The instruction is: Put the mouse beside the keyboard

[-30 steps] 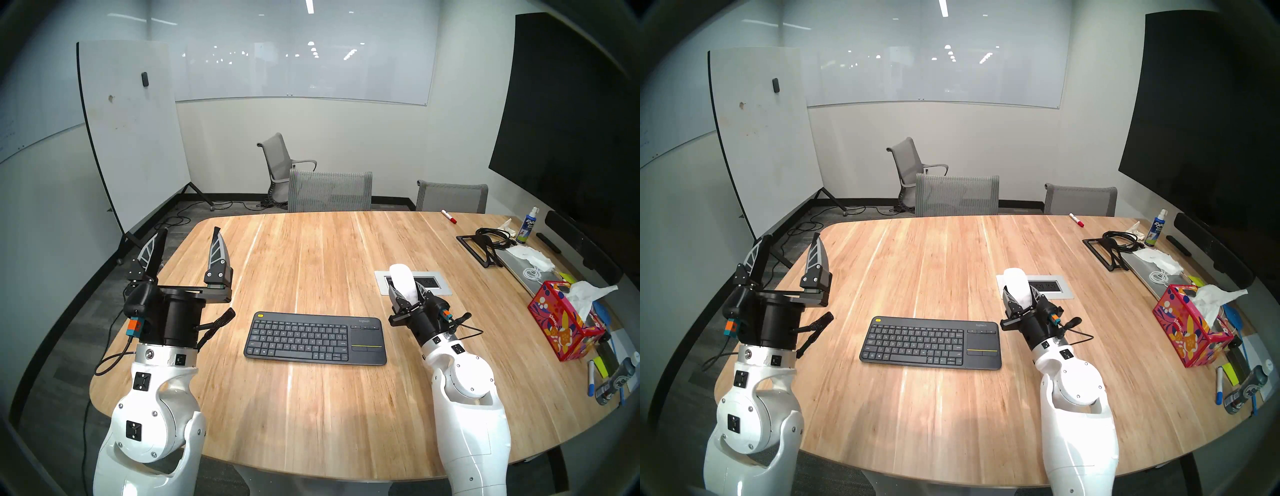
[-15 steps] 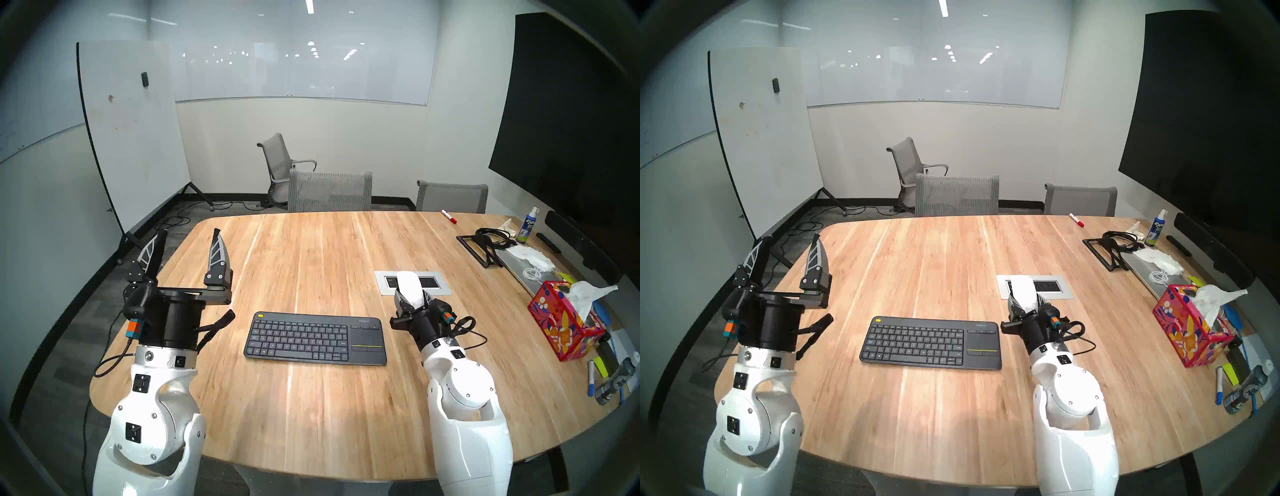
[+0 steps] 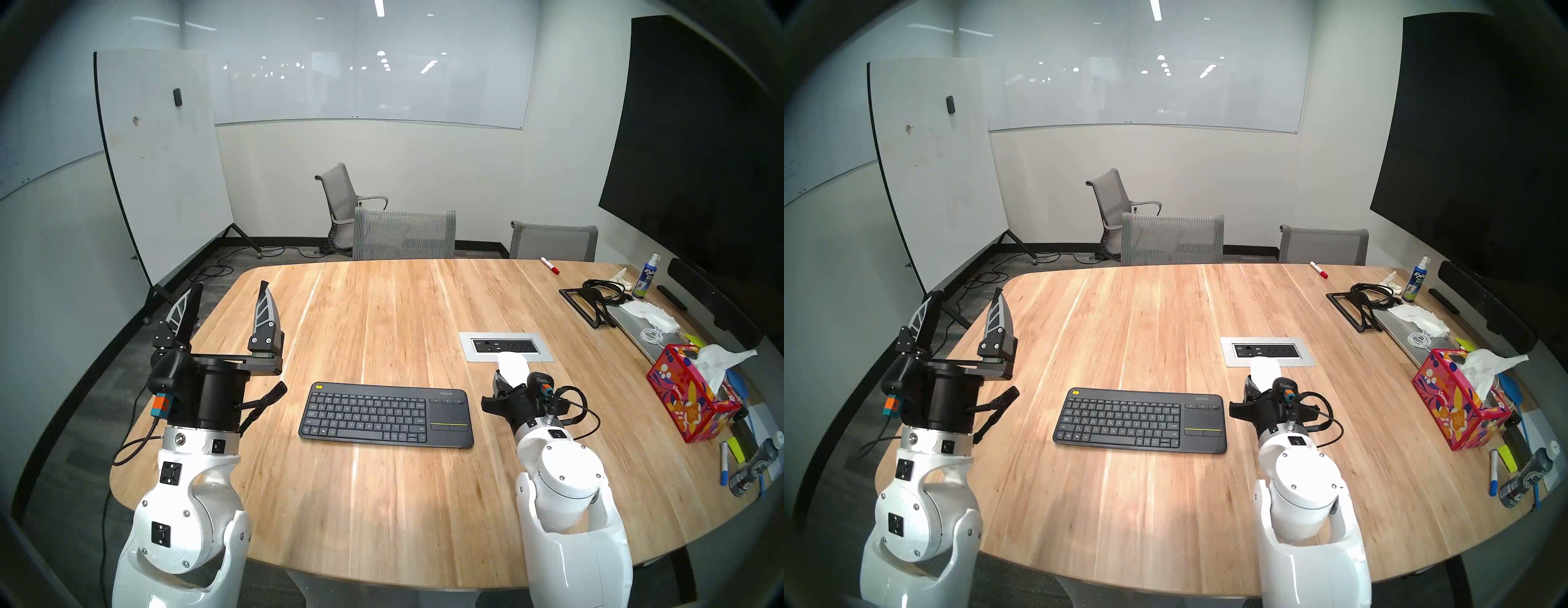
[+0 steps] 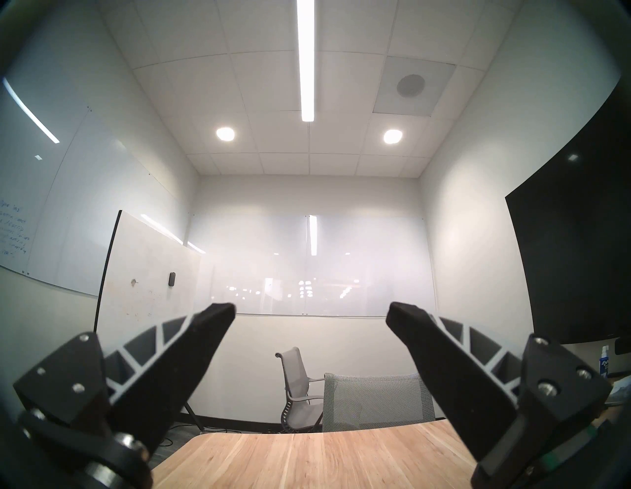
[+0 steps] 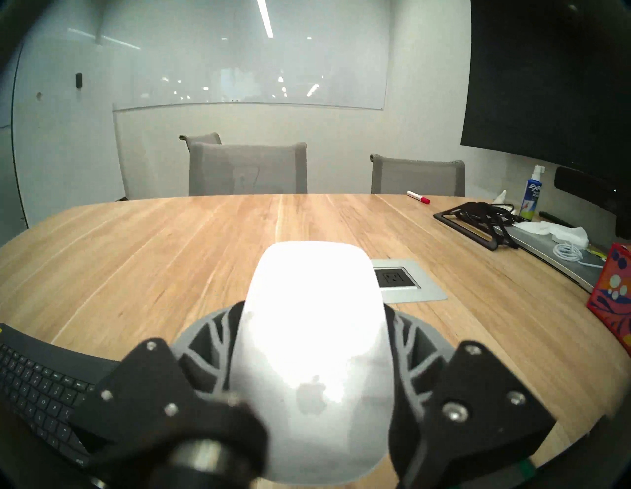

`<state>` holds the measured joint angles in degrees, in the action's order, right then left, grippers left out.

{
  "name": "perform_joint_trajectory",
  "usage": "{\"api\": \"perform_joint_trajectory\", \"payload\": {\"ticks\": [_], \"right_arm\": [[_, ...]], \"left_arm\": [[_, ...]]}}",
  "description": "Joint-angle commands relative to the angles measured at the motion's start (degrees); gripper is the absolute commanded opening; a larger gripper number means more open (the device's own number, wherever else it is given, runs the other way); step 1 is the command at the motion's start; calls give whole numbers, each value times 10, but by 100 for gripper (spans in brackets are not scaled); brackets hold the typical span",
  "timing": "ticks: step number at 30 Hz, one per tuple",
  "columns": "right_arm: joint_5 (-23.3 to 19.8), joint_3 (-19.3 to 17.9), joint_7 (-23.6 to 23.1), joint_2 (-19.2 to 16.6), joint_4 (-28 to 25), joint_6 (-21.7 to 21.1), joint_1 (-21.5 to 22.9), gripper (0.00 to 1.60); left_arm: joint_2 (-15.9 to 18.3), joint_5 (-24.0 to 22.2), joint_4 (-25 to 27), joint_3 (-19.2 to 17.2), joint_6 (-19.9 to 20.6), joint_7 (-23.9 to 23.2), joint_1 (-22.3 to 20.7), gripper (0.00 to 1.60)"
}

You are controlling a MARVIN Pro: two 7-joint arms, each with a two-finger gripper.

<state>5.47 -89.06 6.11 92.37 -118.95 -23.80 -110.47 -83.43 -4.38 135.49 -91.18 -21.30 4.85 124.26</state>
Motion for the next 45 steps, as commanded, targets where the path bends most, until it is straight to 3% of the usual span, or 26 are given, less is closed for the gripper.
{"api": "perform_joint_trajectory", "payload": {"ticks": [1,4,9,45], "right_arm": [[4,9,23,-5,-50,-70,-10,0],[13,5,11,-7,-59,-107,-6,0],[4,0,-3,-17,-62,-128,3,0],[-46,-28,-99,-43,-63,-204,40,0]], "left_arm": [[-2,0,17,-1,-2,2,3,160],[-2,0,17,-1,-2,2,3,160],[-2,0,18,-1,-1,3,4,160],[-1,1,18,-1,-1,4,4,160]]}}
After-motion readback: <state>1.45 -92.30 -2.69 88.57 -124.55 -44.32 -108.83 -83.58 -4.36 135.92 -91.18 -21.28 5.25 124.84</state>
